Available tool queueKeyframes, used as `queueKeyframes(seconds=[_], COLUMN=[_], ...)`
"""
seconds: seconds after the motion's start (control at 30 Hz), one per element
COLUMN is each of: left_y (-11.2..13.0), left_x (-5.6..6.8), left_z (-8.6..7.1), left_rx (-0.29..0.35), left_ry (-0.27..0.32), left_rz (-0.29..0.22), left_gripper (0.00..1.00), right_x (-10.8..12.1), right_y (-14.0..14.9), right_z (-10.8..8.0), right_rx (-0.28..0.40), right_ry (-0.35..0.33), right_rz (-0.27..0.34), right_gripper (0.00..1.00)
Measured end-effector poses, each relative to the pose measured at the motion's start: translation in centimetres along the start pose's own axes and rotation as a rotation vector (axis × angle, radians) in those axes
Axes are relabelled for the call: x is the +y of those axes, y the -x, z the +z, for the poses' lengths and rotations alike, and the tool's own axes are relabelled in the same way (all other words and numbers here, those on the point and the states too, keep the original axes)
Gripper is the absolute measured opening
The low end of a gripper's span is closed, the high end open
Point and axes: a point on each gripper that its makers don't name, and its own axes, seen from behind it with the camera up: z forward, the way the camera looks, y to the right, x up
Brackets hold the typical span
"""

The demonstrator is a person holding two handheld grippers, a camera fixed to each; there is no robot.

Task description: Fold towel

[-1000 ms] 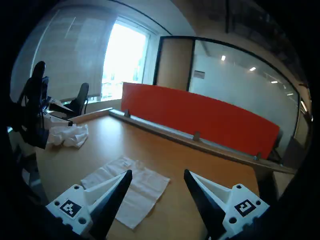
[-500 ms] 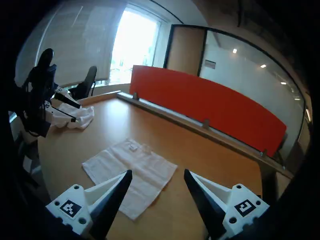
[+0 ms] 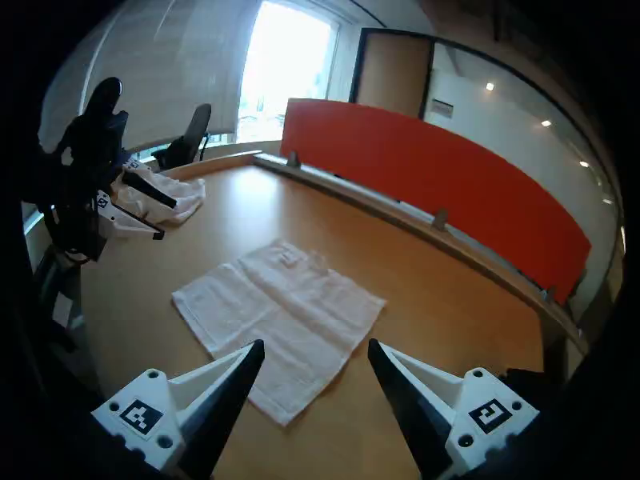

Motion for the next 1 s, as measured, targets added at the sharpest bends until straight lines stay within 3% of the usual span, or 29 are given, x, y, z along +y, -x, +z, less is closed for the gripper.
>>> queueKeyframes(seconds=[0.4, 1.0], left_y=[5.0, 9.8], left_x=[2.3, 4.8], left_z=[2.7, 4.9], left_rx=[-0.091, -0.195], left_ry=[0.035, 0.086], left_rz=[0.037, 0.056], left_gripper=[0.96, 0.96], right_x=[-1.8, -3.8], right_y=[4.8, 10.7], right_z=[2.2, 3.7], right_rx=[-0.086, -0.192], right_ry=[-0.041, -0.087], right_rz=[-0.014, -0.01], right_gripper=[1.0, 1.0])
